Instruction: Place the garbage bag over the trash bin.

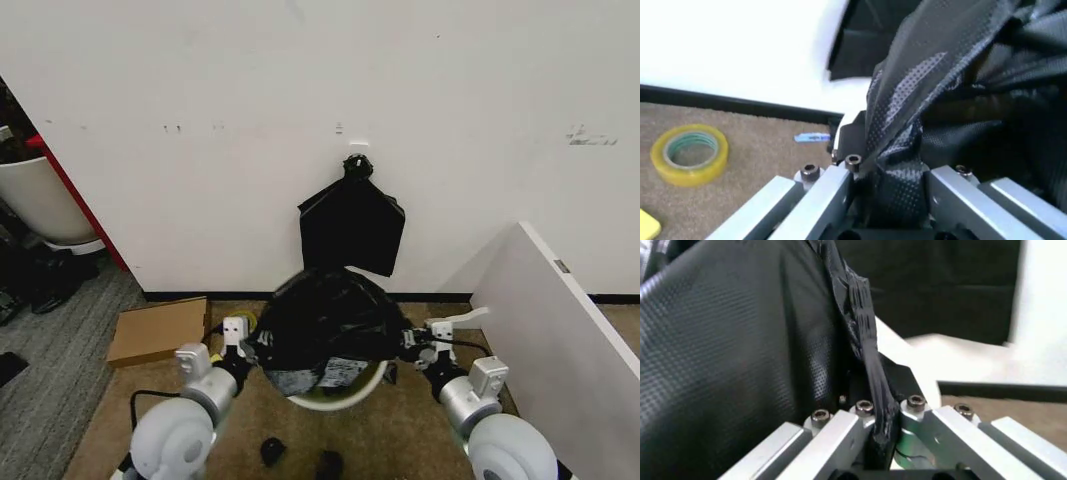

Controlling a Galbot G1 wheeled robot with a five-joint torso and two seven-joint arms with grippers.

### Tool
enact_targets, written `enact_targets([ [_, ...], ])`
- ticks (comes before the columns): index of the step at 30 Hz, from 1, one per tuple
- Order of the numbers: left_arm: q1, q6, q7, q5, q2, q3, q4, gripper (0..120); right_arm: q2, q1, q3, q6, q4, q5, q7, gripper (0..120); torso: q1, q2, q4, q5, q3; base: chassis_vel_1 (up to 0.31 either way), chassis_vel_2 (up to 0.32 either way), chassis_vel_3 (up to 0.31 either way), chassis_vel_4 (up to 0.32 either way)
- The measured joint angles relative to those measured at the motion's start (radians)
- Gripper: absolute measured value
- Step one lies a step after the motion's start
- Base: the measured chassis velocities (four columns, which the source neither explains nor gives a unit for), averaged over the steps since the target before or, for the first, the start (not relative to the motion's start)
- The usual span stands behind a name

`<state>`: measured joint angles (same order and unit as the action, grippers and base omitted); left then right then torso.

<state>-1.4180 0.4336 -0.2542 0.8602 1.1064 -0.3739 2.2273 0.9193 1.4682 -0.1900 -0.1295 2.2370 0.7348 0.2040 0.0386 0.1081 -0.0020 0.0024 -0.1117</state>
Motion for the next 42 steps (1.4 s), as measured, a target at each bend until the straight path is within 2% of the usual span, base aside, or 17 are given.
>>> enact_targets([
  [2,0.017,0.004,-0.027,0.051,0.005,-0.019,0.001,0,0.011,-0.004,0.017,0.061,-0.041,-0.021,-0.094,0,0.000,0.000,0.0001,0.0001,0.000,0.000,0.000,0.000,0.000],
  [4,0.025,0.006,-0.040,0.076,0.009,-0.027,0.002,0,0.014,-0.006,0.021,0.088,-0.062,-0.033,-0.135,0,0.000,0.000,0.0001,0.0000,0.000,0.000,0.000,0.000,0.000],
  [8,0.058,0.026,-0.078,0.190,0.028,-0.067,0.009,0,0.038,-0.030,0.033,0.217,-0.186,-0.116,-0.351,0,0.000,0.000,0.0000,0.0001,0.000,0.000,0.000,0.000,0.000],
  [11,0.074,0.034,-0.084,0.234,0.039,-0.090,0.012,0,0.060,-0.054,0.038,0.273,-0.261,-0.169,-0.453,0,0.000,0.000,0.0000,0.0005,0.000,0.000,0.000,0.000,0.000],
  [20,0.104,0.022,-0.076,0.266,0.043,-0.105,-0.026,0,0.074,-0.089,0.021,0.274,-0.281,-0.109,-0.502,0,0.000,0.000,0.0001,0.0000,0.000,0.000,0.000,0.000,0.000],
  [22,0.123,-0.018,-0.058,0.250,0.049,-0.100,-0.066,0,0.064,-0.094,0.010,0.278,-0.293,-0.056,-0.564,0,0.000,0.000,0.0001,0.0001,0.000,0.000,0.000,0.000,0.000],
  [26,0.135,-0.127,0.039,0.121,0.051,-0.048,-0.148,0,0.057,-0.081,0.007,0.324,-0.277,0.130,-0.723,0,0.000,0.000,0.0002,0.0001,0.000,0.000,0.000,0.000,0.000],
  [30,0.149,-0.166,0.073,0.107,0.067,-0.037,-0.175,0,0.058,-0.076,0.020,0.350,-0.277,0.138,-0.741,0,0.000,0.000,-0.0002,0.0003,0.000,0.000,0.000,0.000,0.000],
  [35,0.158,-0.163,0.086,0.133,0.077,-0.046,-0.184,0,0.064,-0.079,0.025,0.364,-0.316,0.112,-0.729,0,0.000,0.000,0.0000,0.0002,0.000,0.000,0.000,0.000,0.000],
  [36,0.168,-0.144,0.080,0.172,0.081,-0.067,-0.186,0,0.068,-0.090,0.022,0.376,-0.365,0.106,-0.749,0,0.000,0.000,0.0002,0.0004,0.000,0.000,0.000,0.000,0.000],
  [42,0.208,-0.088,0.046,0.301,0.073,-0.130,-0.204,0,0.084,-0.122,-0.015,0.419,-0.519,0.126,-0.998,0,0.000,0.000,-0.0001,0.0002,0.000,0.000,0.000,0.000,0.000],
])
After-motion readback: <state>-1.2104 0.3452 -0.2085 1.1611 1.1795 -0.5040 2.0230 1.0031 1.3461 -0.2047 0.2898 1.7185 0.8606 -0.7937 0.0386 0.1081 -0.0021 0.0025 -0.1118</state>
